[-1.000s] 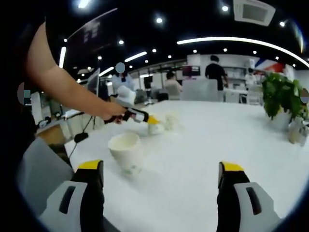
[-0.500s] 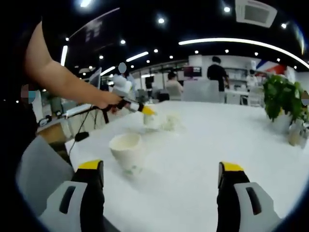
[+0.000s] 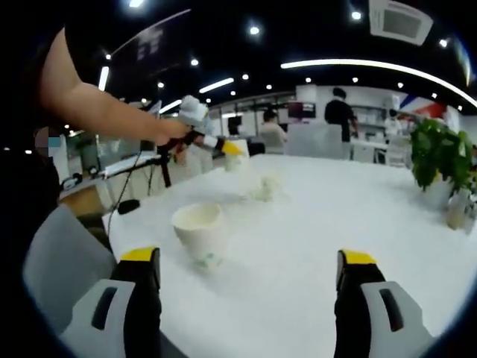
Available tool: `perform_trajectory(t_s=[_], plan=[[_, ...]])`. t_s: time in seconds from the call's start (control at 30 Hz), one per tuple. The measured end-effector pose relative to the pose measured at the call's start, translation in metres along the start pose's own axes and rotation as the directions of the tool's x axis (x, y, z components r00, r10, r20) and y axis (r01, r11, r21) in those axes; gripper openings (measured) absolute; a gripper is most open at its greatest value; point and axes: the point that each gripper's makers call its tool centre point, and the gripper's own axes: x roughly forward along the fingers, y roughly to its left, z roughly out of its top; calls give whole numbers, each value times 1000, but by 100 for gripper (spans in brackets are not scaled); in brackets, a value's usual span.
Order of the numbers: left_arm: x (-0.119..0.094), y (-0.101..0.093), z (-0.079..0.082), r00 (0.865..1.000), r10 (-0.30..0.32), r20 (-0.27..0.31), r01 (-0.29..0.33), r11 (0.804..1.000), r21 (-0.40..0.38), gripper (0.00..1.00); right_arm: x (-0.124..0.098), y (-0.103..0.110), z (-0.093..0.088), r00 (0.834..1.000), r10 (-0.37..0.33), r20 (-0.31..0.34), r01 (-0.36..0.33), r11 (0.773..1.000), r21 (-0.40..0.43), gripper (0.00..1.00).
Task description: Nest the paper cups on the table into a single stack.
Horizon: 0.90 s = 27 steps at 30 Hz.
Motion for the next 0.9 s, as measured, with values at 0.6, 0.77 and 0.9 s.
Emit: perform_trajectory(t_s=[0.6, 0.77, 0.9], plan=[[-13, -11, 43, 997, -74, 20, 73, 997, 39, 34, 1, 0, 5, 1000, 12, -2, -12, 1000, -27, 96], [-18, -24, 47, 995, -102, 21, 101, 993, 56, 34, 2, 0, 6, 1000, 13, -2, -13, 999, -34, 95], [-18, -29, 50, 991, -133, 24, 131, 989, 74, 34, 3, 0, 7, 1000, 14, -1, -14, 999, -37, 95]])
